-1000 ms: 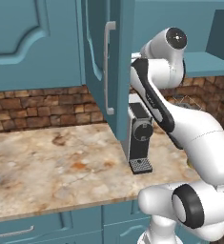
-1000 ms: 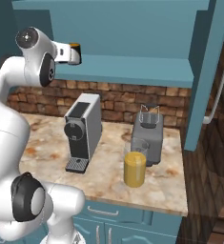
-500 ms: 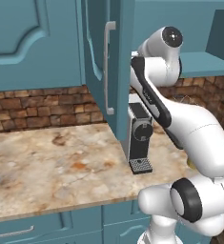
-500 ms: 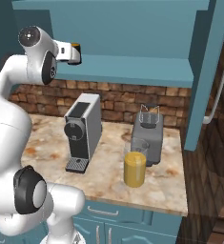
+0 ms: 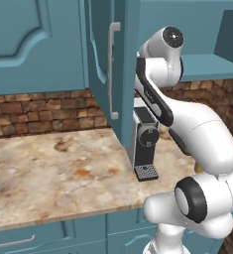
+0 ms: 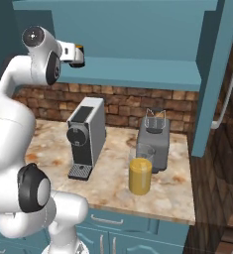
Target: There is a tray on the dining counter. Grab the cup, mug, and pitcher and place them on the tray. The pitcher may be placed next to the tray if it cannot fit the tray.
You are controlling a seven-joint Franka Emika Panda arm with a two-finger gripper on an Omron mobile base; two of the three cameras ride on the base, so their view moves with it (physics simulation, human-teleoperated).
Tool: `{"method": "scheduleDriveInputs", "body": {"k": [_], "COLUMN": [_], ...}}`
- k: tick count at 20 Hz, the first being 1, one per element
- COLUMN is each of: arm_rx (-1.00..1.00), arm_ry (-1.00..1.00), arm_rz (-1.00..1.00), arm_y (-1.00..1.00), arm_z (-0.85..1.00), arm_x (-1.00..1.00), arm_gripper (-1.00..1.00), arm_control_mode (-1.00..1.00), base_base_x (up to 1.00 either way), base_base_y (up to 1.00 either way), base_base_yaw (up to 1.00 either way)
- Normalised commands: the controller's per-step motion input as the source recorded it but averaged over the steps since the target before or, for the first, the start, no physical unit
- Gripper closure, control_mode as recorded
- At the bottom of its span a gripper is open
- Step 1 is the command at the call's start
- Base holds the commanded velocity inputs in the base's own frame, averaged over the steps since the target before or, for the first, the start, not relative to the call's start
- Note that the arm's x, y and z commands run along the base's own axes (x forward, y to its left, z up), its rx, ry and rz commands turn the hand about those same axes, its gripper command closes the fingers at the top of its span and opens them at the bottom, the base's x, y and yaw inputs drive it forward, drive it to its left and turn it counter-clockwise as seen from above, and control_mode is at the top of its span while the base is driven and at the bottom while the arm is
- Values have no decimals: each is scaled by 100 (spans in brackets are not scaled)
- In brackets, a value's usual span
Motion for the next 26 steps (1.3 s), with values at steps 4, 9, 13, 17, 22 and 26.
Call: {"method": "scheduleDriveInputs", "body": {"k": [4,9,13,17,22,26], "arm_rx": [0,0,0,0,0,0], "arm_ry": [0,0,0,0,0,0], "arm_rz": [0,0,0,0,0,0], "arm_y": [8,12,8,1,0,0], "arm_z": [0,0,0,0,0,0], "arm_x": [21,24,21,15,14,16], "arm_gripper": [-100,-100,-100,-100,-100,-100], "arm_control_mode": [-100,-100,-100,-100,-100,-100], "base_base_x": [0,0,0,0,0,0], "base_base_y": [0,0,0,0,0,0], "base_base_yaw": [0,0,0,0,0,0]}}
